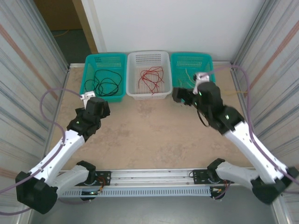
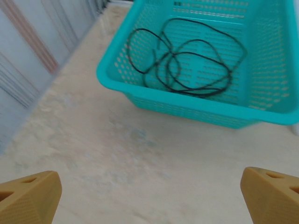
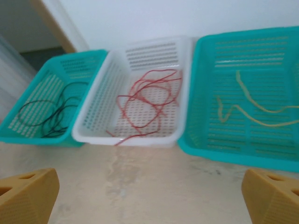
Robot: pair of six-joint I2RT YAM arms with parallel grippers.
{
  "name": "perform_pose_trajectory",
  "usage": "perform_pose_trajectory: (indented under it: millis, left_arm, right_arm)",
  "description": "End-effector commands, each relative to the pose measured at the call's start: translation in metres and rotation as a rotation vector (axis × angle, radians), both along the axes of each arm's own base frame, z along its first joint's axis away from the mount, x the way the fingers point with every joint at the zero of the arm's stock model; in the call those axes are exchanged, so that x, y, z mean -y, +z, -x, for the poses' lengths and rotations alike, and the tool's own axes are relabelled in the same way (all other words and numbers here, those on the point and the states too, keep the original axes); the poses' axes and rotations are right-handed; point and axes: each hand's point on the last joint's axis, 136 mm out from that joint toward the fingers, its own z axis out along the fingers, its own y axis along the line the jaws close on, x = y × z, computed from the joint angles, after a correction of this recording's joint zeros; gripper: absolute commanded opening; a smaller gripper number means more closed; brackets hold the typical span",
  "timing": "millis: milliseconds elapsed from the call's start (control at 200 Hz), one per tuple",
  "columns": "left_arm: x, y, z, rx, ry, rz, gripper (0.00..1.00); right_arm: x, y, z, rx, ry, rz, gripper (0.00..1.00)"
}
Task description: Untangle the cables
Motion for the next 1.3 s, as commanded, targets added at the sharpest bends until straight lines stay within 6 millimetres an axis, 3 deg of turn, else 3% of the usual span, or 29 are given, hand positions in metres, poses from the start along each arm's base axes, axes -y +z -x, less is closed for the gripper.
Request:
perform_pose_trajectory:
  millis: [0, 150, 250, 381, 491, 606, 701, 797, 827, 882, 957, 982, 1027, 1077, 1137, 1298]
  left_arm:
    - [-0.046, 0.013, -0.015, 0.125, 0.151, -0.134, 0.99]
    - [-0.088, -0.038, -0.014, 0.052, 0.246, -0.121, 0.99]
    - [-0.090, -0.060, -0.016, 0.068, 0.202, -0.101, 0.99]
    - [-0.088, -0.066, -0.022, 0.184, 0.153, -0.089, 0.99]
    - [-0.095, -0.076, -0.027, 0.239, 0.166, -0.023, 0.99]
    - [-0.096, -0.083, -0.040, 0.294, 0.136, 0.065, 0.99]
    - [-0.080, -0.088, -0.051, 0.282, 0.034, 0.038, 0.99]
    - [-0.057, -0.086, -0.061, 0.281, -0.089, 0.002, 0.99]
    - [-0.051, -0.088, -0.064, 0.267, -0.132, 0.007, 0.99]
    - [-0.042, -0.092, -0.071, 0.223, -0.178, 0.004, 0.99]
    - [-0.024, -0.101, -0.084, 0.211, -0.278, -0.009, 0.99]
    - [-0.026, -0.100, -0.089, 0.246, -0.271, -0.049, 0.99]
    - [-0.024, -0.114, -0.085, 0.149, -0.280, 0.001, 0.99]
    - [-0.024, -0.103, -0.089, 0.212, -0.288, -0.003, 0.99]
    - [-0.024, -0.112, -0.085, 0.169, -0.287, 0.011, 0.99]
    - [-0.022, -0.108, -0.087, 0.166, -0.283, -0.018, 0.99]
  right_arm:
    - [0.059, -0.038, -0.010, 0.122, -0.252, 0.146, 0.99]
    - [0.131, -0.099, -0.008, 0.044, -0.450, 0.349, 0.99]
    - [0.167, -0.129, -0.011, -0.012, -0.578, 0.424, 0.99]
    - [0.194, -0.160, -0.018, 0.012, -0.651, 0.365, 0.99]
    - [0.193, -0.192, -0.033, 0.007, -0.569, 0.366, 0.99]
    - [0.170, -0.209, -0.056, 0.066, -0.413, 0.329, 0.99]
    - [0.151, -0.210, -0.074, 0.114, -0.287, 0.291, 0.99]
    - [0.147, -0.242, -0.089, 0.078, -0.222, 0.273, 0.99]
    - [0.147, -0.235, -0.095, 0.113, -0.226, 0.261, 0.99]
    - [0.152, -0.244, -0.092, 0.005, -0.205, 0.210, 0.99]
    - [0.153, -0.239, -0.098, 0.047, -0.203, 0.193, 0.99]
    - [0.156, -0.244, -0.097, -0.004, -0.209, 0.183, 0.99]
    - [0.159, -0.246, -0.100, -0.006, -0.212, 0.162, 0.99]
    - [0.160, -0.244, -0.099, -0.008, -0.211, 0.159, 0.99]
    - [0.159, -0.244, -0.099, 0.003, -0.211, 0.161, 0.99]
    - [0.157, -0.244, -0.099, -0.007, -0.221, 0.191, 0.99]
